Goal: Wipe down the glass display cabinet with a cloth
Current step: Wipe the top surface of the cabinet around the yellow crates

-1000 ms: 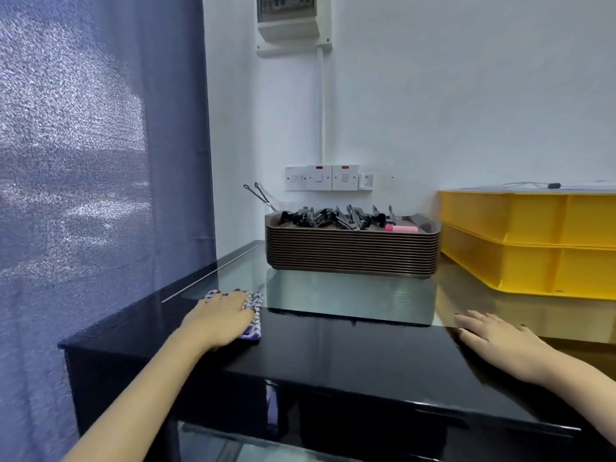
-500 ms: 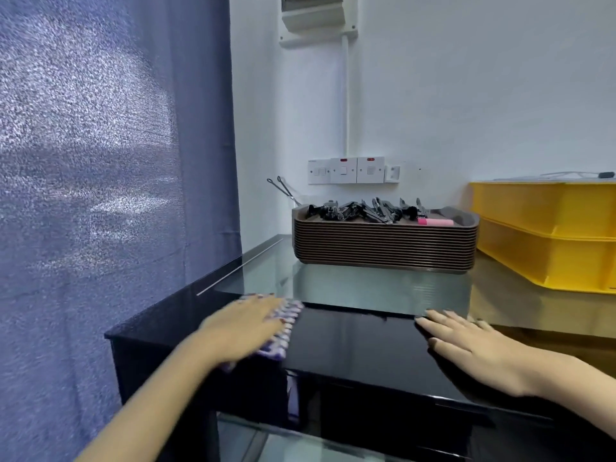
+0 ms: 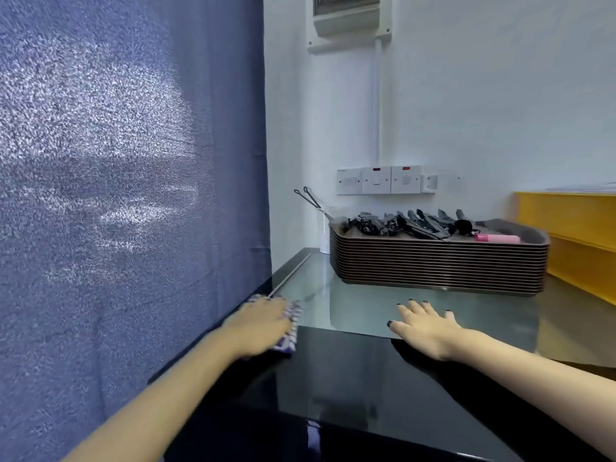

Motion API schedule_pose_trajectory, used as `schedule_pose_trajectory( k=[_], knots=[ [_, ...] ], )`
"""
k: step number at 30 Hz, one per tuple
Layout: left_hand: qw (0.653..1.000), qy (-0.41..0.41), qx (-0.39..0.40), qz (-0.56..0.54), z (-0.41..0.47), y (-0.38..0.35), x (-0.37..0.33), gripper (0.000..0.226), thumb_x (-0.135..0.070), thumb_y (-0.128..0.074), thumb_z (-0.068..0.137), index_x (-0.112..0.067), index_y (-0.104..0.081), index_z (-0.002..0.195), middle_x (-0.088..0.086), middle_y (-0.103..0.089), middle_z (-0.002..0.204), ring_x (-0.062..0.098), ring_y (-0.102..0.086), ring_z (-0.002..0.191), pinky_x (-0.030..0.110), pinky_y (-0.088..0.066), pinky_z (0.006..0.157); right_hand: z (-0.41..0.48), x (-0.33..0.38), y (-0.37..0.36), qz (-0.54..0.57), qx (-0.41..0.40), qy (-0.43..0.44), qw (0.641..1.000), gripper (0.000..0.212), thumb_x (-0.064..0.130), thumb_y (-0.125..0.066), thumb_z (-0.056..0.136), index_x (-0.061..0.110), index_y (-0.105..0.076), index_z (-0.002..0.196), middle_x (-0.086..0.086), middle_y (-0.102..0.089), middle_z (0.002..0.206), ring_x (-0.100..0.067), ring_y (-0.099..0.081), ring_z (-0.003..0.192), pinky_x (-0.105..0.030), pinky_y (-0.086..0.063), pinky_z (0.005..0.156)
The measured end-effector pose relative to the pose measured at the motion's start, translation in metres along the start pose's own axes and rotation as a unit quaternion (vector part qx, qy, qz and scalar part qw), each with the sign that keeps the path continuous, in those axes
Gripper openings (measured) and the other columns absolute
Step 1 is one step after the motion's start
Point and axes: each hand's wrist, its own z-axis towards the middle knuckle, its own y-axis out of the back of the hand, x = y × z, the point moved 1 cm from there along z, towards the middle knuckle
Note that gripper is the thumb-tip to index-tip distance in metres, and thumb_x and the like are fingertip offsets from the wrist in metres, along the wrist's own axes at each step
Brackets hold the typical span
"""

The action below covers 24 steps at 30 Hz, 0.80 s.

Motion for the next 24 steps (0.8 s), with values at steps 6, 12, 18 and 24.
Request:
schedule_pose_trajectory(
  k=[6,12,18,24],
  knots=[
    [0.99,-0.12,0.041,-0.068,-0.018,-0.005,-0.004,0.066,-0.054,-0.024,0.086,-0.036,-0.013,0.149,-0.014,-0.013,0.155,0.003,-0.008,0.142,0.021,-0.004,0.113,0.013,0.01,0.0,-0.003,0.015,-0.021,1.0,0.067,0.053,-0.014,0.097,0.015,-0.002,0.151,-0.01,0.006,0.159,-0.028,0.011,0.145,-0.055,0.002,0.113],
    [0.995,-0.015,0.059,-0.083,0.074,-0.012,0.049,0.051,-0.037,-0.032,0.095,-0.03,-0.026,0.145,0.007,-0.035,0.147,0.024,-0.029,0.135,0.039,-0.025,0.111,0.019,0.01,-0.001,-0.016,0.012,-0.017,1.0,0.065,0.053,-0.014,0.098,0.018,-0.002,0.151,-0.008,0.008,0.159,-0.027,0.012,0.145,-0.054,0.002,0.114],
    [0.995,0.026,0.03,-0.093,0.149,-0.019,0.03,0.039,-0.029,-0.031,0.091,-0.021,-0.05,0.125,0.011,-0.047,0.138,0.029,-0.043,0.125,0.033,-0.032,0.096,0.019,0.006,-0.007,-0.024,0.011,-0.016,1.0,0.062,0.051,-0.016,0.098,0.022,-0.005,0.151,-0.009,0.008,0.159,-0.025,0.012,0.146,-0.051,0.002,0.114],
    [0.989,-0.102,0.045,-0.096,0.141,-0.015,-0.026,0.032,-0.021,-0.031,0.091,-0.009,-0.051,0.114,0.016,-0.055,0.118,0.032,-0.05,0.111,0.036,-0.037,0.091,0.014,0.007,-0.003,-0.03,0.012,-0.036,0.999,0.062,0.052,-0.016,0.099,0.022,-0.002,0.152,-0.007,0.008,0.159,-0.021,0.011,0.146,-0.046,0.002,0.116]
  ],
)
